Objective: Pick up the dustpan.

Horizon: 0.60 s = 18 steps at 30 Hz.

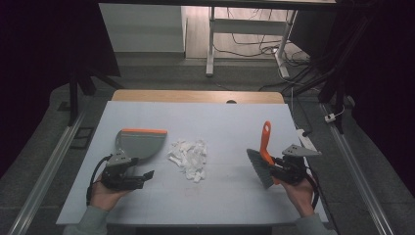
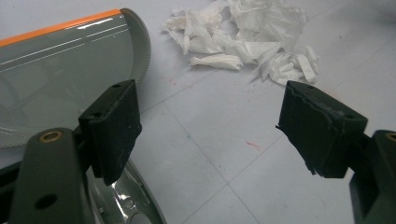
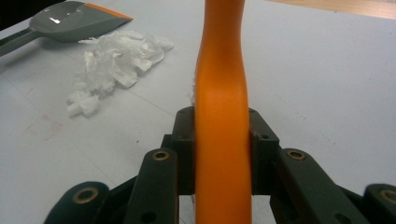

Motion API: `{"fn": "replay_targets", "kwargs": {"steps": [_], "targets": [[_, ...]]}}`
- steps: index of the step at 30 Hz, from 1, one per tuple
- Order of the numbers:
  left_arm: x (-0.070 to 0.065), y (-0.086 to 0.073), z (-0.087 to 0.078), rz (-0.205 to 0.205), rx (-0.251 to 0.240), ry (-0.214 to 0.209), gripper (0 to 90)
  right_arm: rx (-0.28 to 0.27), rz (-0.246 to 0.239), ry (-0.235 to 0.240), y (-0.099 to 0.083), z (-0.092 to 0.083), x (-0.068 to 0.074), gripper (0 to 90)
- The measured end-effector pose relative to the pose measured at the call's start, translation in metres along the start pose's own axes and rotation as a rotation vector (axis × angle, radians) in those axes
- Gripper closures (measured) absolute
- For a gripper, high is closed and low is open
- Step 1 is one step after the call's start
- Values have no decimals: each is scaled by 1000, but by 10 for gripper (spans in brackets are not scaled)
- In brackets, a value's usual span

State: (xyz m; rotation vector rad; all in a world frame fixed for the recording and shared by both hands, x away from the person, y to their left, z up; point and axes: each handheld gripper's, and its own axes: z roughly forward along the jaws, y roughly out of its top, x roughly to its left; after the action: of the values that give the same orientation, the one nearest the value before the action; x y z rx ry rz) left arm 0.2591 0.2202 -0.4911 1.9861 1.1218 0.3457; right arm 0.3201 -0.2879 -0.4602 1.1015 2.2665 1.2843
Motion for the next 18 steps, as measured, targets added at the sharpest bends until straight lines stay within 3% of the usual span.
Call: {"fn": "replay_targets", "kwargs": {"steps": [18], "targets": [[1,0,2,-1,27,3,220,-6,-9,0,0,-1,1,701]]}}
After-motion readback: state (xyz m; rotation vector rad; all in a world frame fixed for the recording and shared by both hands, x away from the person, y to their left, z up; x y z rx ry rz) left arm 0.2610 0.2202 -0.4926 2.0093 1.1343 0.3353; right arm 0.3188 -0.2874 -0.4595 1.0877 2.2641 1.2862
